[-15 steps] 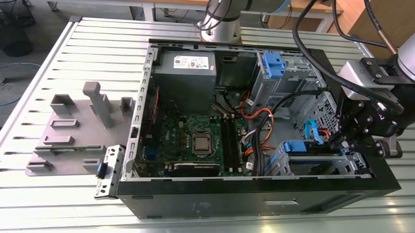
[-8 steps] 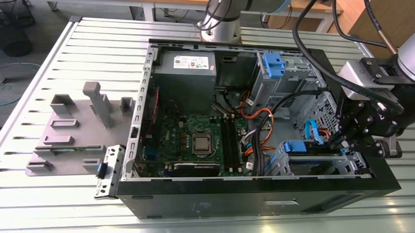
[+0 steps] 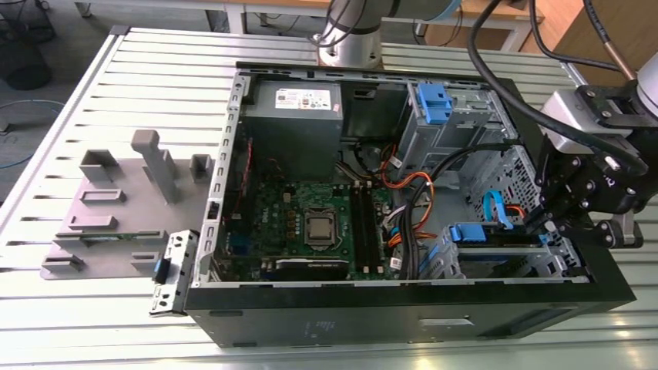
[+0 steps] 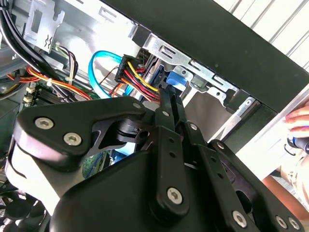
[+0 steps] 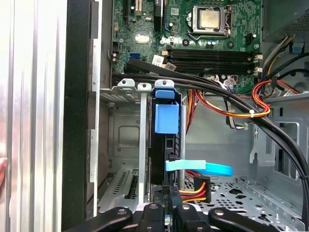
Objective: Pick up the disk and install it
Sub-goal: 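Insert the second disk wire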
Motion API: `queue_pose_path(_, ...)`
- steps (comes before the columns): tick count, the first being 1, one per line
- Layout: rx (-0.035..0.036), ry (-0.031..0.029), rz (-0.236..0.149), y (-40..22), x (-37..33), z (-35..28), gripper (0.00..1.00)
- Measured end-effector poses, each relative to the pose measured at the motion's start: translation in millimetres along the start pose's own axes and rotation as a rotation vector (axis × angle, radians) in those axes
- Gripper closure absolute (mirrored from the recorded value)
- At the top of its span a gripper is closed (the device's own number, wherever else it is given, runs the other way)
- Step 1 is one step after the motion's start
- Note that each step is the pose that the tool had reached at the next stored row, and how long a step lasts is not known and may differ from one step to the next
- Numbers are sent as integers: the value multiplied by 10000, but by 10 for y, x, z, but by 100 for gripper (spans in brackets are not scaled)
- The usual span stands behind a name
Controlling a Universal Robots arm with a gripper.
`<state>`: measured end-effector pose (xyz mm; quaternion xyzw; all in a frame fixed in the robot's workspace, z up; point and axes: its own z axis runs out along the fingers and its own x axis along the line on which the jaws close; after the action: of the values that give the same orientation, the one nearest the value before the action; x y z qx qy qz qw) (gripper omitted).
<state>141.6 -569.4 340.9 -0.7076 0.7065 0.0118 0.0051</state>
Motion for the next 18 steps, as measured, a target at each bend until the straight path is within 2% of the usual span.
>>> queue_pose_path(12, 0, 5, 2, 6, -3, -2, 84)
queue_pose_path(18, 0, 3, 31, 24, -49, 2, 84)
